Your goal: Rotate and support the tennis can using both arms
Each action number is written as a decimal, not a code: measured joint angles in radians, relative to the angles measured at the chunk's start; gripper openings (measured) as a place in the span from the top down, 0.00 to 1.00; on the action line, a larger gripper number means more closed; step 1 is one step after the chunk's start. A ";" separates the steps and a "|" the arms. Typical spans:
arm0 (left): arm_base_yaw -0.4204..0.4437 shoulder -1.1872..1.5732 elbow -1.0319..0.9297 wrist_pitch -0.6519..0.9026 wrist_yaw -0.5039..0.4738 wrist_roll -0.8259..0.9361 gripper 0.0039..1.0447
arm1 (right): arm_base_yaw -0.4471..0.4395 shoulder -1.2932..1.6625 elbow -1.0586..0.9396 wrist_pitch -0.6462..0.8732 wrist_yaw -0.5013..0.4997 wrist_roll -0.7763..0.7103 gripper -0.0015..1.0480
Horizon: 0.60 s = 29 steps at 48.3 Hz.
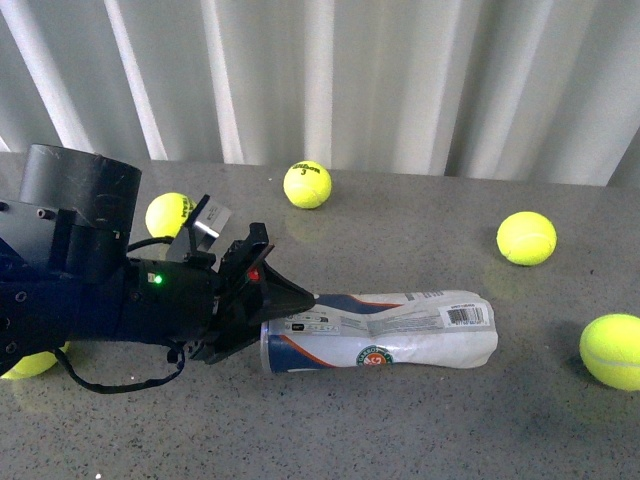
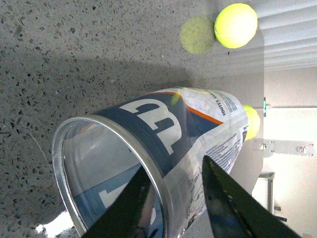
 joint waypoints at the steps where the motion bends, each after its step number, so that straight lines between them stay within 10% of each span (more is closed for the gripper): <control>1: -0.001 0.000 -0.003 0.008 0.000 -0.013 0.72 | 0.000 0.000 0.000 0.000 0.000 0.000 0.07; 11: -0.015 -0.013 -0.045 0.085 0.014 -0.119 0.97 | 0.000 0.000 0.000 0.000 0.000 0.000 0.07; 29: -0.004 -0.296 -0.055 -0.275 -0.021 0.021 0.97 | 0.000 0.000 0.000 0.000 0.000 0.000 0.07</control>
